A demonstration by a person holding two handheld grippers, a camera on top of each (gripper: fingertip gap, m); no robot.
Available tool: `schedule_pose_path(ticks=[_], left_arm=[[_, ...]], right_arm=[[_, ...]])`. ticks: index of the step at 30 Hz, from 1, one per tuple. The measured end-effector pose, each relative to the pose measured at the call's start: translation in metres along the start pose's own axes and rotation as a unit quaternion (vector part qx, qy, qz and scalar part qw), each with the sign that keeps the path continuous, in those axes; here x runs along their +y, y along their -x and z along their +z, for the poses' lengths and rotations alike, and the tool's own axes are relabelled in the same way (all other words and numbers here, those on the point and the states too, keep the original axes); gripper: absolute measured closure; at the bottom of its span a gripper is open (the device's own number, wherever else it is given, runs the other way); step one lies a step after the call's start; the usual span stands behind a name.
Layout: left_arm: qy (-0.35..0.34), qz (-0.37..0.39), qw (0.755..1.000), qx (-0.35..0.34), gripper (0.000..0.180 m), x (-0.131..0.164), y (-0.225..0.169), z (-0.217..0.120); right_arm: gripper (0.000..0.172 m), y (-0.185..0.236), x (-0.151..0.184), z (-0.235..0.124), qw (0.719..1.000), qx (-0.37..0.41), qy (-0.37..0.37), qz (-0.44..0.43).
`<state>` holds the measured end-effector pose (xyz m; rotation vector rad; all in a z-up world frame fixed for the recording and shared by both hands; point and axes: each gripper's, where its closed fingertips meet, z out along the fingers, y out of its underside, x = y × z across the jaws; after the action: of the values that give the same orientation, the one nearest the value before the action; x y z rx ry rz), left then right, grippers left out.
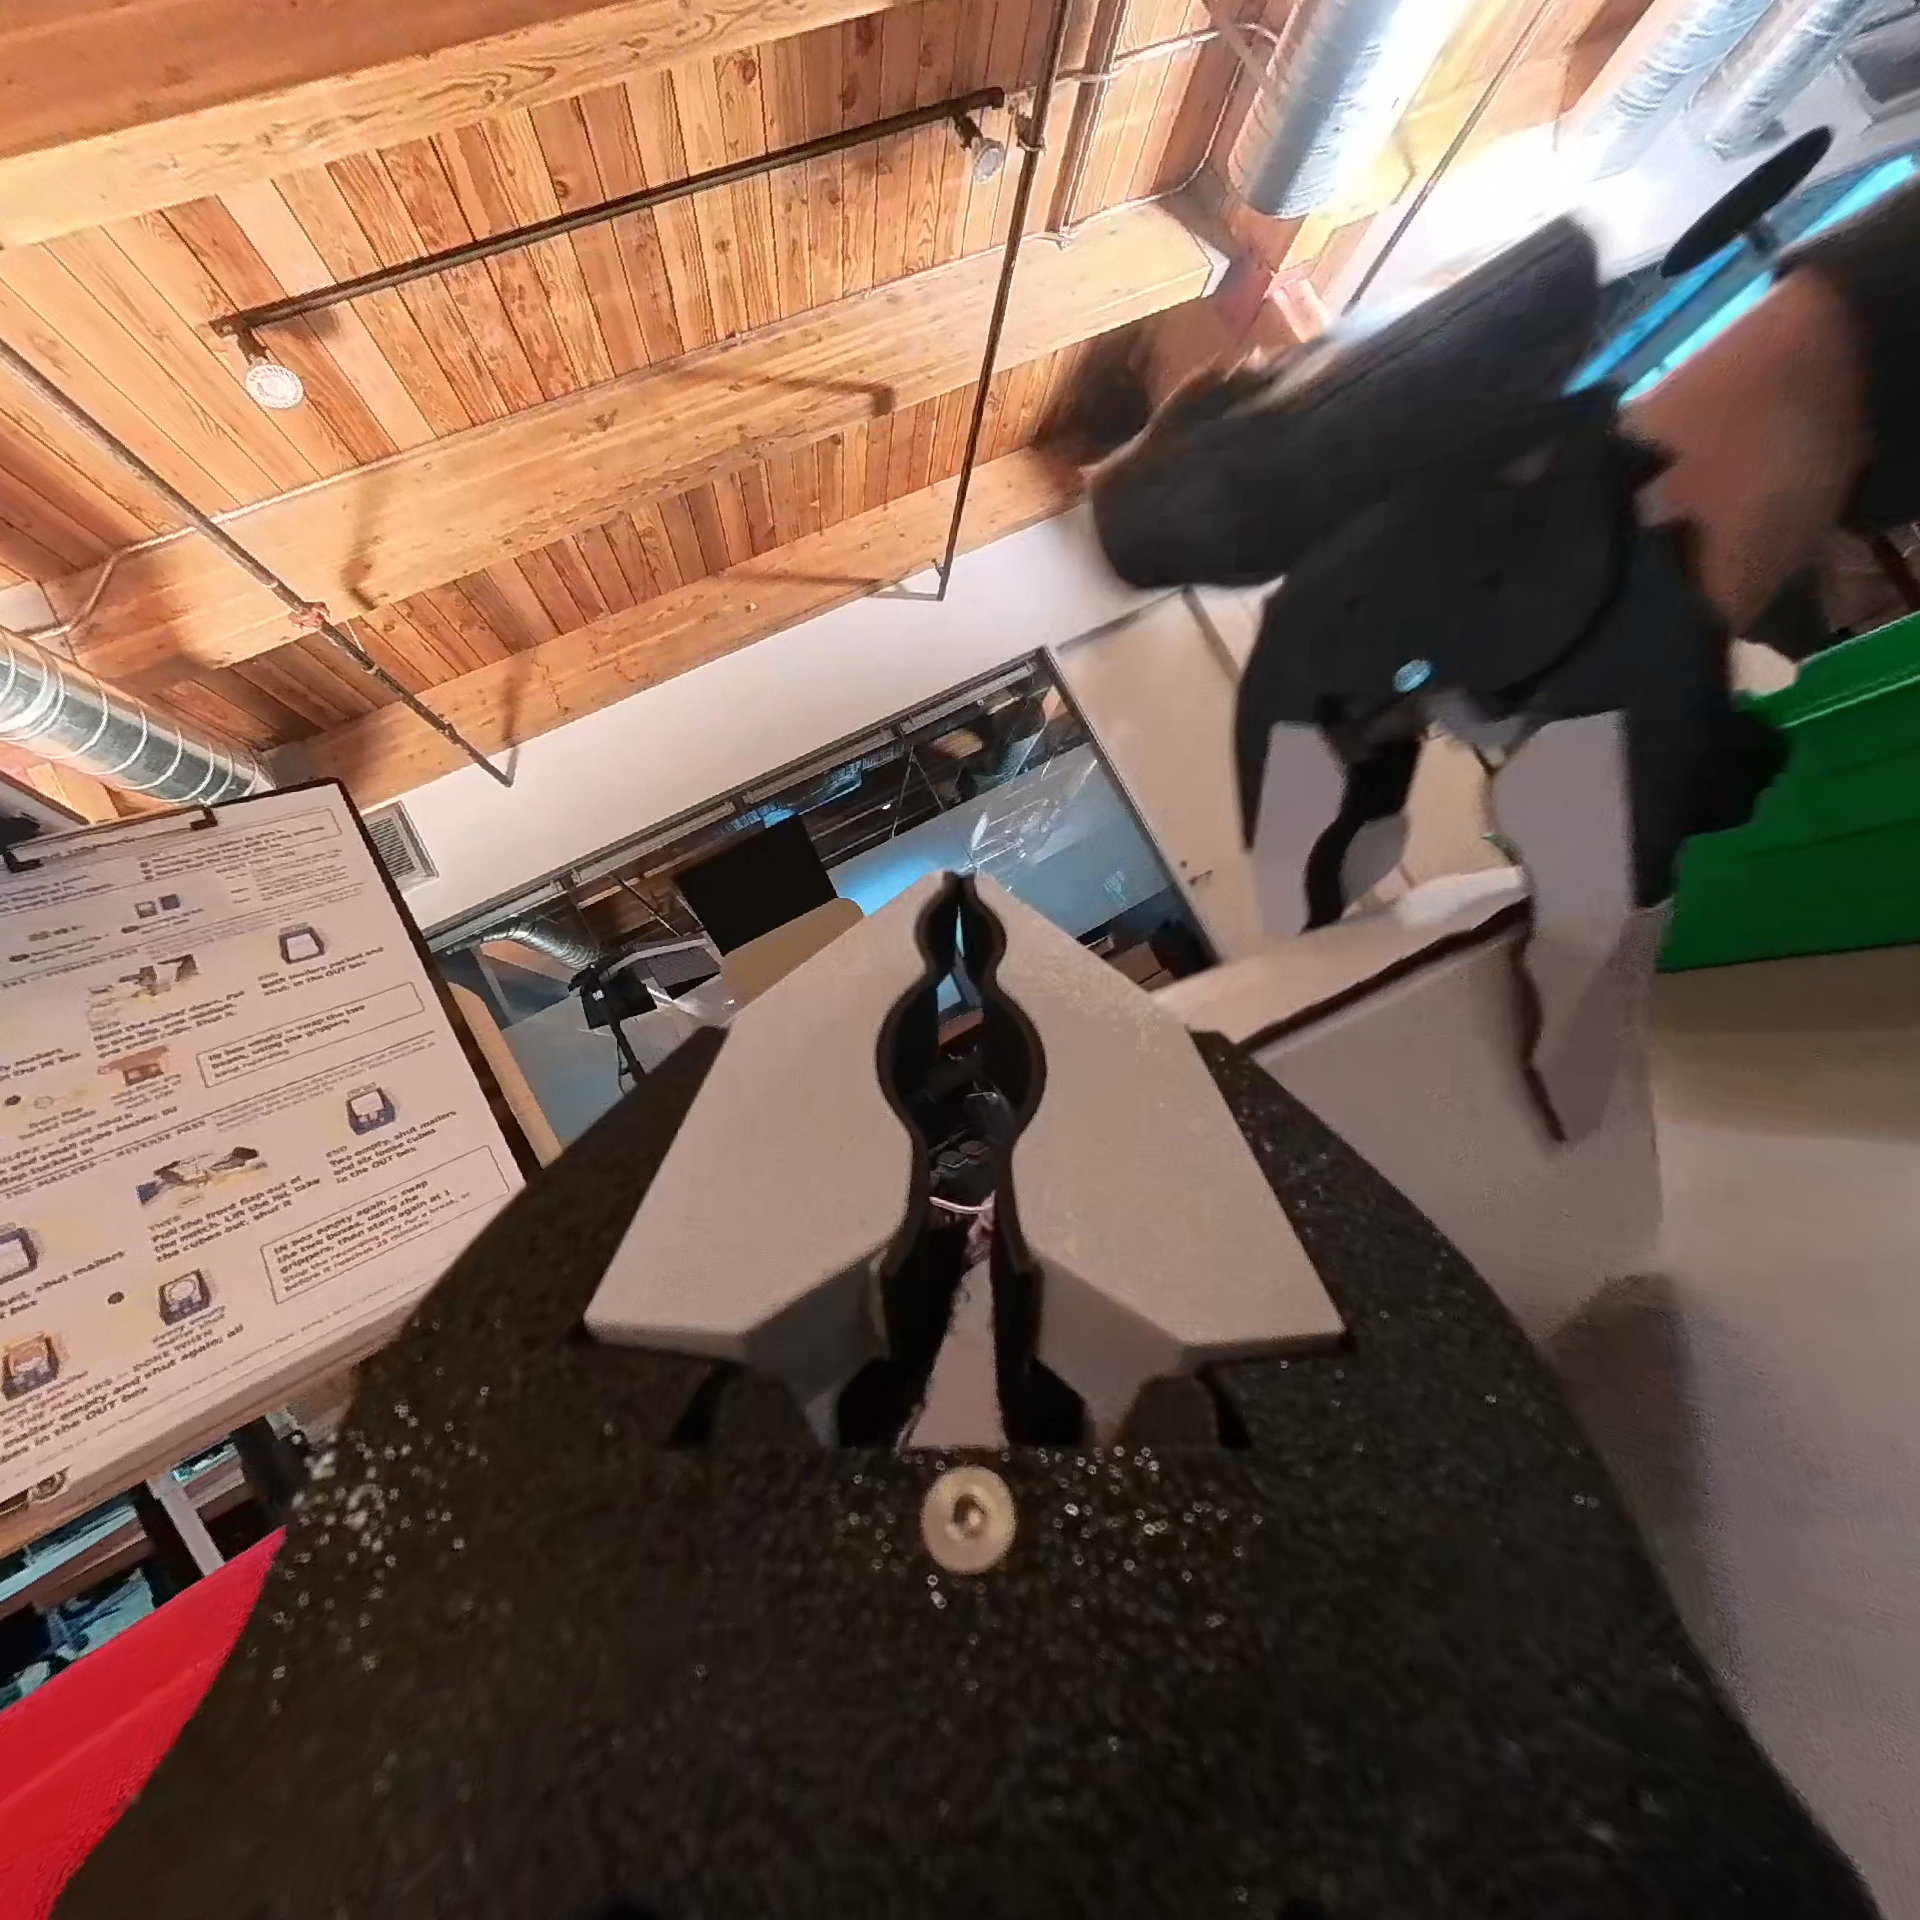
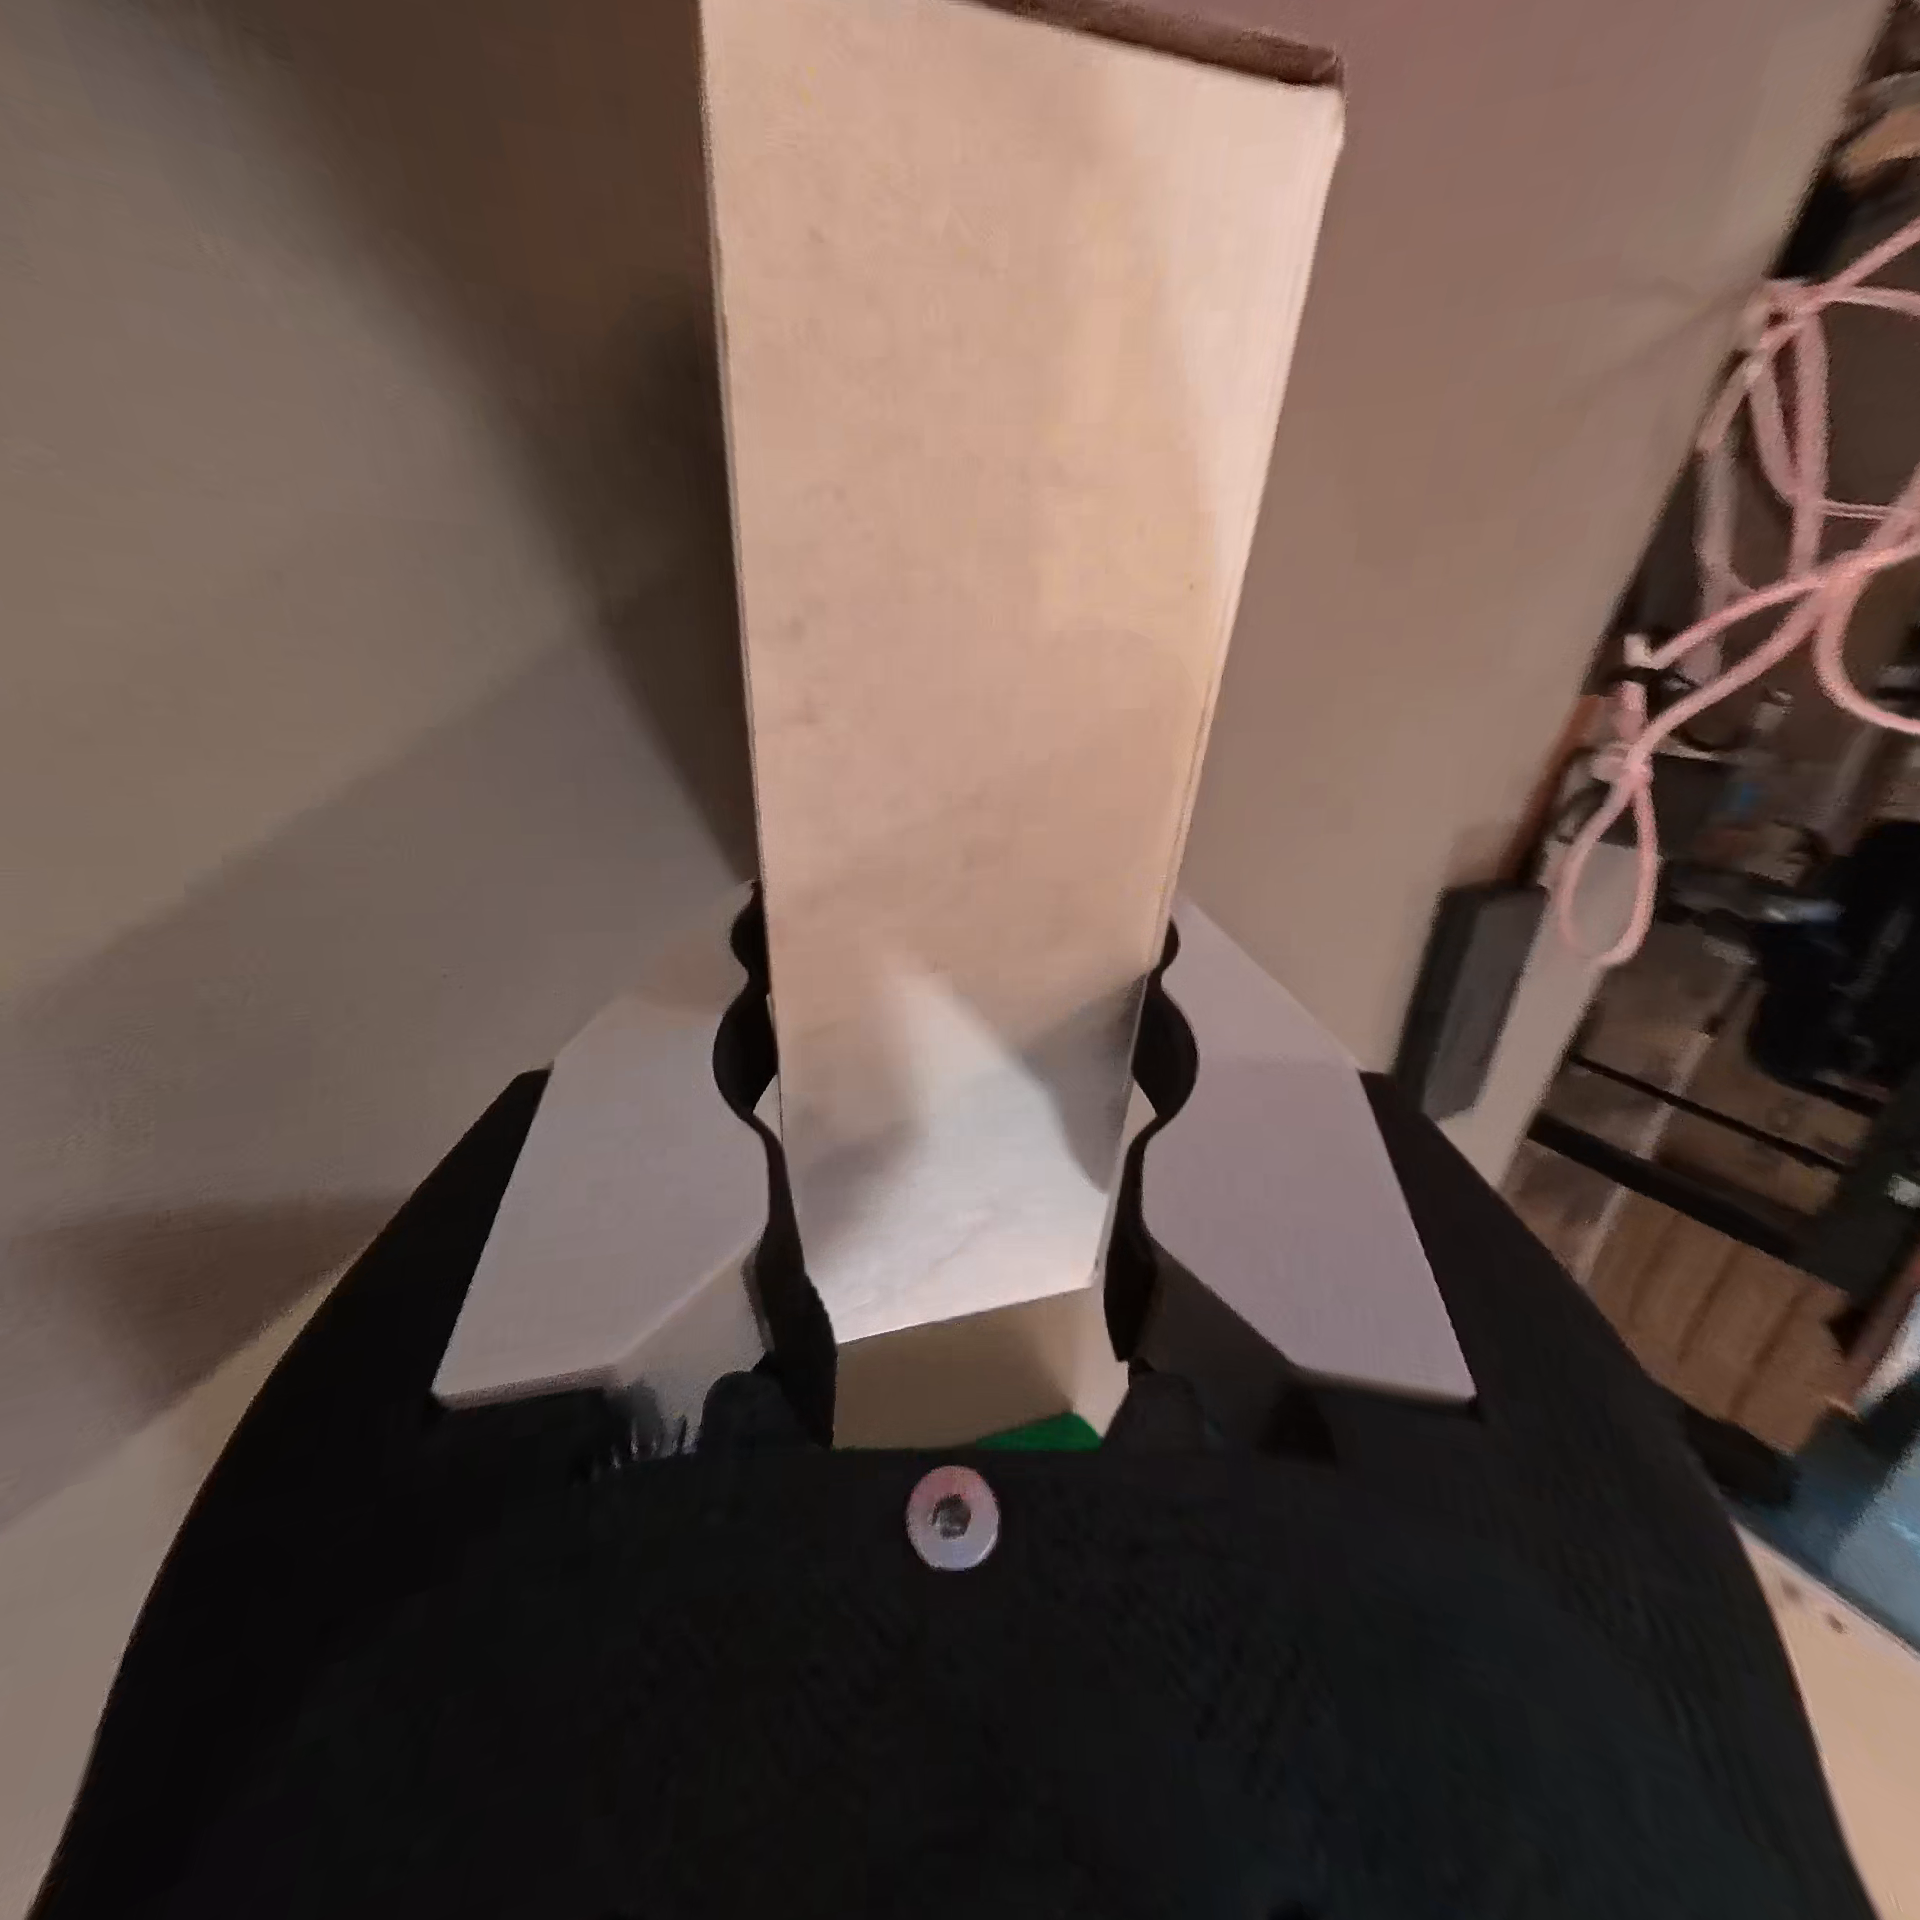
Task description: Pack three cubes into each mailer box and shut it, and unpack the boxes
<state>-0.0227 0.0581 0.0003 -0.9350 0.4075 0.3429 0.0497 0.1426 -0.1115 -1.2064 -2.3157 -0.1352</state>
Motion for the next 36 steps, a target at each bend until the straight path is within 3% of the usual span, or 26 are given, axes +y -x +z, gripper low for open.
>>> schedule_pose_path(ticks=[9,15,19,23,27,31,36], left_arm=[[0.023,0.016,1.000,0.012,0.180,0.011,-0.006,0.001],[0.050,0.031,0.998,0.036,0.180,0.026,-0.018,0.004],[0.066,0.031,0.996,0.045,0.180,0.034,-0.022,0.005],[0.078,0.020,0.996,0.046,0.180,0.041,-0.022,0.006],[0.086,0.013,0.995,0.051,0.180,0.045,-0.023,0.007],[0.087,0.011,0.994,0.063,0.180,0.046,-0.027,0.007],[0.085,0.016,0.994,0.070,0.180,0.045,-0.031,0.007]], right_arm=[[0.103,0.013,0.035,-0.069,0.968,0.251,0.018,-0.017],[0.103,0.018,0.049,-0.096,0.912,0.408,-0.039,0.015],[0.103,0.022,0.064,-0.097,0.861,0.507,-0.031,0.006],[0.103,0.025,0.076,-0.079,0.836,0.547,-0.041,0.002],[0.103,0.026,0.074,-0.083,0.806,0.590,-0.004,-0.040],[0.102,0.028,0.072,-0.074,0.823,0.567,-0.021,-0.022],[0.102,0.028,0.072,-0.081,0.809,0.586,-0.010,-0.043]])
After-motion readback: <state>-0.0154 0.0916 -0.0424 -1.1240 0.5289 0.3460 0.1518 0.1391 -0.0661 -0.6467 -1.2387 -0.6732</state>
